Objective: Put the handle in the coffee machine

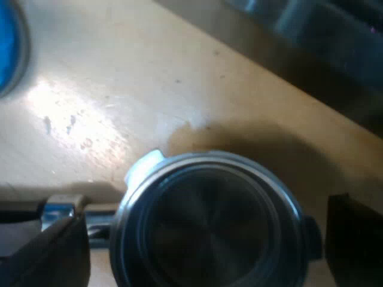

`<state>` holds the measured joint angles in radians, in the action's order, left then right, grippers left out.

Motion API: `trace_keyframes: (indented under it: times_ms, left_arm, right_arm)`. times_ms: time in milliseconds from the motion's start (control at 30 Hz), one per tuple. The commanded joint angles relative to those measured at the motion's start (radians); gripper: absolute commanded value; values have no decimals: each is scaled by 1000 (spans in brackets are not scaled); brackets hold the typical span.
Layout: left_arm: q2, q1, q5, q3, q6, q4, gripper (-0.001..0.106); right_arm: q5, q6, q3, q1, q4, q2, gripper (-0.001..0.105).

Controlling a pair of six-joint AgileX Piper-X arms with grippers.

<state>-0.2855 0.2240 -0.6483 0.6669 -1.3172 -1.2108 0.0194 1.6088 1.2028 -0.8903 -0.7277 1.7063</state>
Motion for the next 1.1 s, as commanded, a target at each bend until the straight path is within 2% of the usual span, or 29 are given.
trace_keyframes:
  times_ms: [33, 267, 367, 400, 433, 500, 533, 567, 600, 633, 767, 933, 1100]
  left_arm:
    - [3, -1, 9, 1, -10, 1, 78]
    - [3, -1, 9, 1, -10, 1, 78]
    - [3, -1, 9, 1, -10, 1, 78]
    - [3, -1, 9, 1, -10, 1, 78]
    - [3, -1, 9, 1, -10, 1, 78]
    - [3, -1, 9, 1, -10, 1, 78]
    - [3, -1, 9, 1, -10, 1, 78]
    - [3, -1, 9, 1, -10, 1, 78]
    - [3, -1, 9, 1, -10, 1, 78]
    - [3, -1, 9, 1, -10, 1, 78]
    - [3, -1, 9, 1, -10, 1, 78]
    - [3, -1, 9, 1, -10, 1, 78]
    - [3, -1, -26, 1, 0, 1, 78]
  right_arm:
    - [31, 19, 8, 3, 9, 9, 81]
    - [47, 19, 9, 3, 10, 22, 80]
    - [49, 19, 9, 3, -3, 22, 69]
    - [48, 19, 9, 3, -11, 22, 62]
    - [48, 19, 9, 3, -19, 22, 50]
    - [48, 19, 9, 3, -27, 22, 39]
    - [54, 19, 9, 3, -36, 22, 26]
    - [54, 19, 9, 3, -36, 22, 26]
    - [58, 19, 9, 3, -54, 22, 5]
    - [64, 17, 9, 3, -62, 20, 0]
    - [73, 7, 15, 1, -120, 10, 0]
    - [73, -79, 16, 1, -162, -33, 0]
    - [70, -116, 16, -6, -206, -86, 0]
